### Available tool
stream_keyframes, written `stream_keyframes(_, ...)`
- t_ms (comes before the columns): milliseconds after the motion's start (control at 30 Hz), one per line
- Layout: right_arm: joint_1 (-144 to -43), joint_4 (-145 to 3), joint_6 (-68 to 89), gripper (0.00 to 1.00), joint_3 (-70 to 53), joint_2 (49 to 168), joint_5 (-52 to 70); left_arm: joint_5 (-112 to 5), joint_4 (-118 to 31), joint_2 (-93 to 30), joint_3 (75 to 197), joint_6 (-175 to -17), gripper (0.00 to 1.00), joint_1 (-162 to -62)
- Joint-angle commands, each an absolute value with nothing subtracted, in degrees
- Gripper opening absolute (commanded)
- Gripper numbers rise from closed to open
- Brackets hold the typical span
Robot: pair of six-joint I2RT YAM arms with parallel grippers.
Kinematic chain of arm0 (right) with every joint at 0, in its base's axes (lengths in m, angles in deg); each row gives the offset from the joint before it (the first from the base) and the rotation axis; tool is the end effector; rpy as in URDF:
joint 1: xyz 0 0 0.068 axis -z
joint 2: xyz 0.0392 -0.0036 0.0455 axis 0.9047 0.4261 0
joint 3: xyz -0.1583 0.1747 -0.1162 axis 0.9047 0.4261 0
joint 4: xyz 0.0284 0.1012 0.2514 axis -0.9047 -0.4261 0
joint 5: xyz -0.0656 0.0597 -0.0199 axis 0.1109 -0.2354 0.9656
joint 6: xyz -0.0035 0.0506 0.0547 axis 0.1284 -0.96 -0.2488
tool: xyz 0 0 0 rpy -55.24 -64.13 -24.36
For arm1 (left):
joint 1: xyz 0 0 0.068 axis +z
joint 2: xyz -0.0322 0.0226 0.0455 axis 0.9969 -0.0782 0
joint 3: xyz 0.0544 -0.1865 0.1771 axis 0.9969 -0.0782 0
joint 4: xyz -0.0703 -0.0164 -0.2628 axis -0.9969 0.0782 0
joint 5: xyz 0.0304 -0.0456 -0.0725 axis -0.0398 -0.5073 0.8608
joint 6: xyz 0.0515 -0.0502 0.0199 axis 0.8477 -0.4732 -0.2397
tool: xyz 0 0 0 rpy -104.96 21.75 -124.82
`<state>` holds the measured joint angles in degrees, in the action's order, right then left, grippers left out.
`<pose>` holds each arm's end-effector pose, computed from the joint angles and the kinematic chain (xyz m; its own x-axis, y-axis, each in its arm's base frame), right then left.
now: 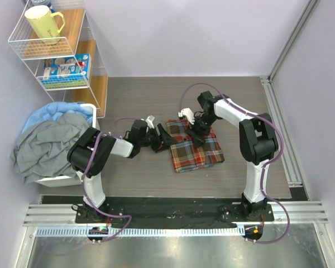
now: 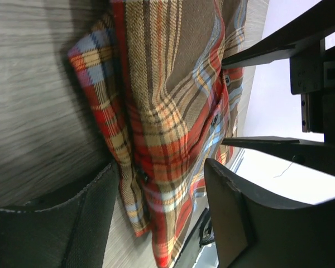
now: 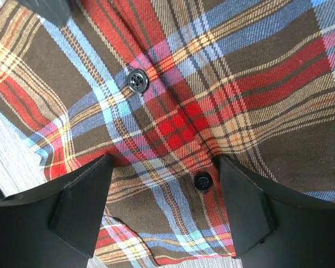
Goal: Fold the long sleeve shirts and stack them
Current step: Fold the shirt
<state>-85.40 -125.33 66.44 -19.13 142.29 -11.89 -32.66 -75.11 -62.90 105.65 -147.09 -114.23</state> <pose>0.3596 0.1678 0.1444 -0.3355 -0.8345 -0.4371 -0.9388 0.2575 0.2290 0.3070 -0.2031 0.0807 -0.9078 -0.3828 -0.1715 -0.0401 0.4861 -0.8730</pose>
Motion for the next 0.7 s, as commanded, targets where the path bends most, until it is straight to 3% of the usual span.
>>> stream_keyframes(0, -85.17, -122.66, 64.76, 0.82, -18.67, 144.42, -9.42, -38.69, -68.05, -67.10, 105.83, -145.80, 0.63, -114.87)
stream_keyframes(267, -85.17, -122.14, 64.06, 0.82, -18.85, 144.95, -9.25, -37.99, -68.40, -68.51, 107.51, -145.28, 0.45, -115.05)
stream_keyframes(367, -85.17, -122.22, 62.57, 0.82, -19.20, 144.51, -9.42, -37.64, -65.34, -67.20, 109.69, -141.17, 0.24, -114.70)
stream_keyframes(400, -85.08, -122.14, 61.69, 0.83, -19.90, 144.25, -9.51, -37.81, -58.88, -66.67, 111.01, -139.32, 0.10, -114.09)
stream_keyframes(467, -84.47, -122.22, 58.02, 0.84, -20.78, 143.02, -10.29, -38.60, -42.58, -65.53, 118.20, -130.05, 0.00, -113.21)
stream_keyframes(667, -75.16, -123.10, 42.82, 0.89, -24.65, 142.40, -17.58, -40.54, -2.83, -68.94, 143.83, -105.94, 0.00, -109.16)
